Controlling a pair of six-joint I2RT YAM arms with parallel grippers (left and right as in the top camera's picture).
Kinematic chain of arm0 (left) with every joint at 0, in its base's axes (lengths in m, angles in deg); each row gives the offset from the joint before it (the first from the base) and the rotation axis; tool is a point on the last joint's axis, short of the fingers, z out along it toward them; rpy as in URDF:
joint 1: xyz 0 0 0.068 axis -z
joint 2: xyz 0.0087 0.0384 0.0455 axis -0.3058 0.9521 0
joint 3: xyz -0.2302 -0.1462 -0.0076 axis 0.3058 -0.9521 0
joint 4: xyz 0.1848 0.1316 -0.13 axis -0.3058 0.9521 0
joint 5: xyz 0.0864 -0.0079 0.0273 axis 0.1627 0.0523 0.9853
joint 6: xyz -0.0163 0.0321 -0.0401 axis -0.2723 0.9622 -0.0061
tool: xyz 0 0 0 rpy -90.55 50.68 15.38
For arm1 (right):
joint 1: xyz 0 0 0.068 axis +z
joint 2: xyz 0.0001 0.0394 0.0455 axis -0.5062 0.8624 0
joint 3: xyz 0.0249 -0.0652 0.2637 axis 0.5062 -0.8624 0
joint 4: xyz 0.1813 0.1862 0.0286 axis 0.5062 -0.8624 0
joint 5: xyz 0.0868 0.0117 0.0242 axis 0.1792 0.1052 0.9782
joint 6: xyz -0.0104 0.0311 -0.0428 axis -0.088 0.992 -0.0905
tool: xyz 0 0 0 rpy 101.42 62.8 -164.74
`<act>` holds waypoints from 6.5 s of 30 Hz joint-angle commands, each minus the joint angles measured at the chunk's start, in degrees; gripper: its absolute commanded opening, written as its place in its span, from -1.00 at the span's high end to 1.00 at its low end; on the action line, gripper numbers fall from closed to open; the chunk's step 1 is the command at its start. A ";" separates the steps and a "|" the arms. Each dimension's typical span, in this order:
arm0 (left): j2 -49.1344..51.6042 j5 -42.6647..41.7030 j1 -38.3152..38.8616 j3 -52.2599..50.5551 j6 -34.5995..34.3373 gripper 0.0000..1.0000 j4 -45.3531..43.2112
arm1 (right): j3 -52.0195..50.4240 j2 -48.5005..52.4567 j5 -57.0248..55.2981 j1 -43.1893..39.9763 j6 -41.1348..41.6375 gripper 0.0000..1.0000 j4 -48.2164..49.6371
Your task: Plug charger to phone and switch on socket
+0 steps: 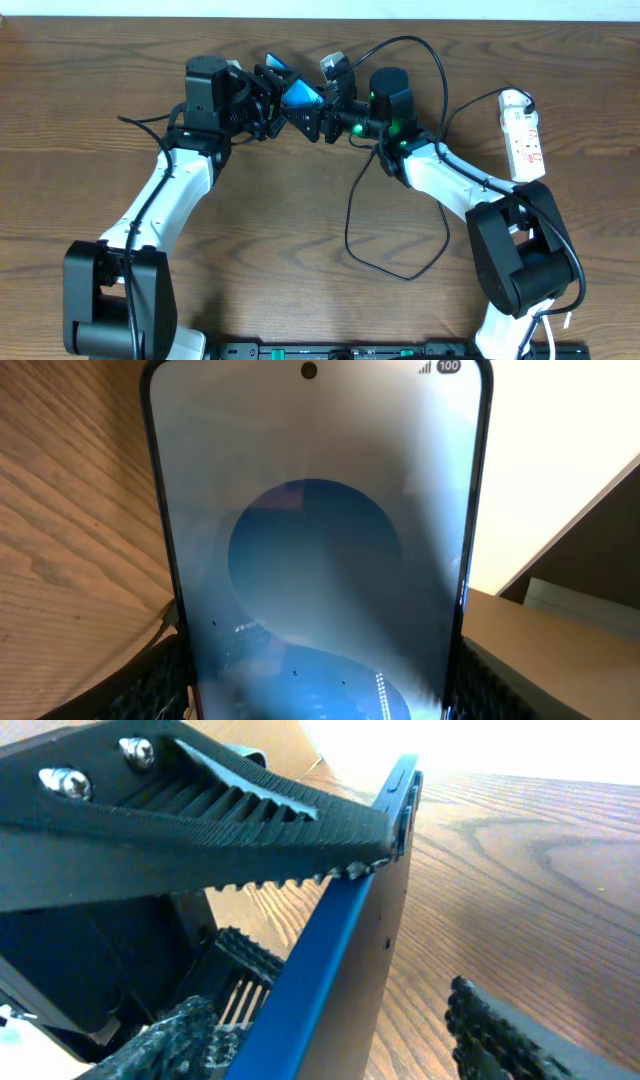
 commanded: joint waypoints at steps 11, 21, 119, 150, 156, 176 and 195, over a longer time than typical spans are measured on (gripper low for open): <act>-0.83 -0.55 1.05 0.13 -0.04 0.85 -0.55 | 0.85 -0.52 -1.09 0.59 0.72 -0.19 0.26; -0.83 -0.55 1.38 0.13 -0.02 0.86 -0.52 | 0.85 -0.52 -1.09 0.59 0.72 0.07 0.26; -2.97 3.56 -4.46 0.13 1.49 -0.79 -3.61 | 0.85 -0.52 0.46 0.11 84.04 0.98 13.55; -2.97 3.54 -4.46 0.13 1.20 -0.68 -5.31 | 0.85 -0.52 -1.09 0.72 93.74 0.98 13.55; -2.97 3.52 -4.46 0.13 -2.25 -0.55 -5.29 | 0.85 -0.52 -2.91 1.09 93.77 0.98 13.55; -2.97 3.52 -4.46 0.13 -8.22 -0.34 -4.61 | 0.85 -0.52 -4.09 1.57 94.79 0.98 13.55; -2.97 3.52 -4.44 0.13 -7.30 -0.34 -3.93 | 0.85 -0.52 -4.72 3.74 94.79 0.98 13.57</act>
